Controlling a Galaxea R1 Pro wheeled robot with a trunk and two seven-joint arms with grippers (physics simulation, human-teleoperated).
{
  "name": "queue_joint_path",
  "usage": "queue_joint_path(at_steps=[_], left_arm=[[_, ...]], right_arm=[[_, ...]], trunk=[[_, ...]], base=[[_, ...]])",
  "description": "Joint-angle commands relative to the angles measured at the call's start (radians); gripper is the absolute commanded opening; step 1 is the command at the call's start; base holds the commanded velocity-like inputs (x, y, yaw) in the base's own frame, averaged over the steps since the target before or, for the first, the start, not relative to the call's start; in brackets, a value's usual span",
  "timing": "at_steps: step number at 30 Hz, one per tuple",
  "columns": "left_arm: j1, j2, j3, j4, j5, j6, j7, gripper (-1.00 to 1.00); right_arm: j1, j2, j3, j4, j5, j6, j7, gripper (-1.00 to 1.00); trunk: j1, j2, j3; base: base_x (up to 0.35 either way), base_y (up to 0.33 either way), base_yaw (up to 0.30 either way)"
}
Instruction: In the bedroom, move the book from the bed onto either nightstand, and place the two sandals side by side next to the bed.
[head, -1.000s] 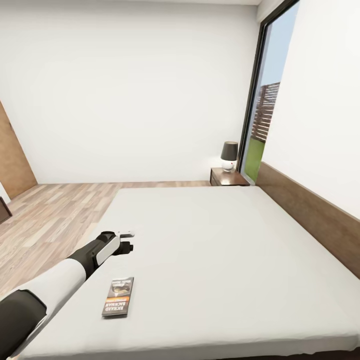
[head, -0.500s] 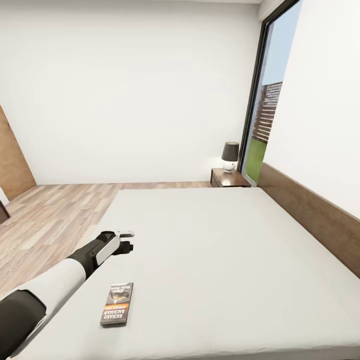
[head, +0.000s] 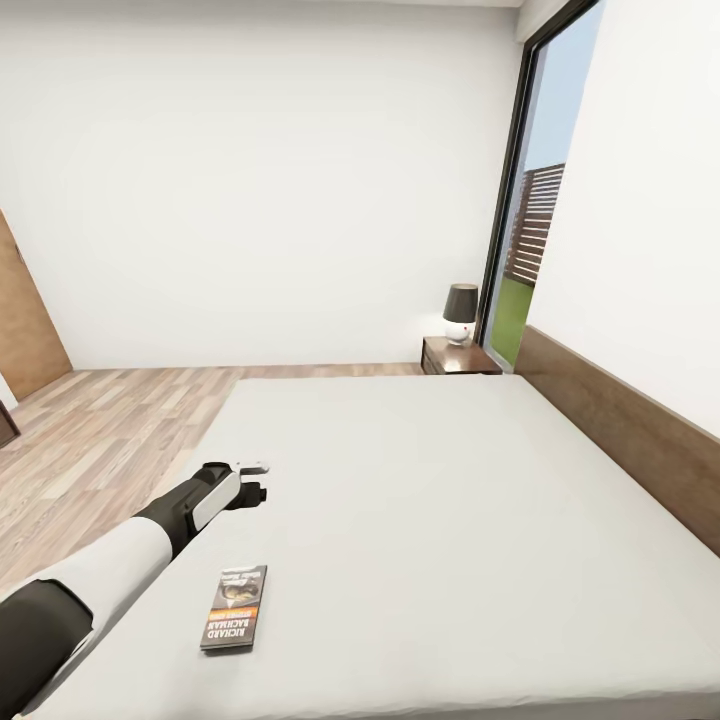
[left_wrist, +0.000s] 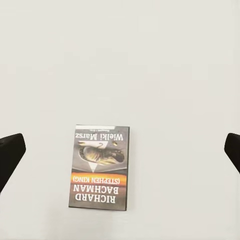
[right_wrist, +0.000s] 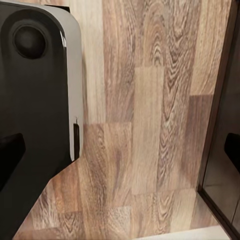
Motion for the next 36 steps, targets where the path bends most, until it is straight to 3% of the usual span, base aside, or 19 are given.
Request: queue_joint_path(at_steps=[1,36], left_arm=[[-0.001,0.001,-0.008,-0.002,0.011,0.002,0.009,1.0],[-0.001,0.001,-0.009,-0.003,0.011,0.001,0.009,1.0]], right_arm=[[0.0,0.0,0.009,0.002,-0.01,-0.005,-0.001,1.0],[0.002,0.001,0.009,0.002,-0.01,-0.004,-0.001,1.0]], trunk=[[0.0,-0.001,-0.001],[0.0,-0.001,-0.001]], base=[[0.0,0.0,0.0],[0.0,0.0,0.0]])
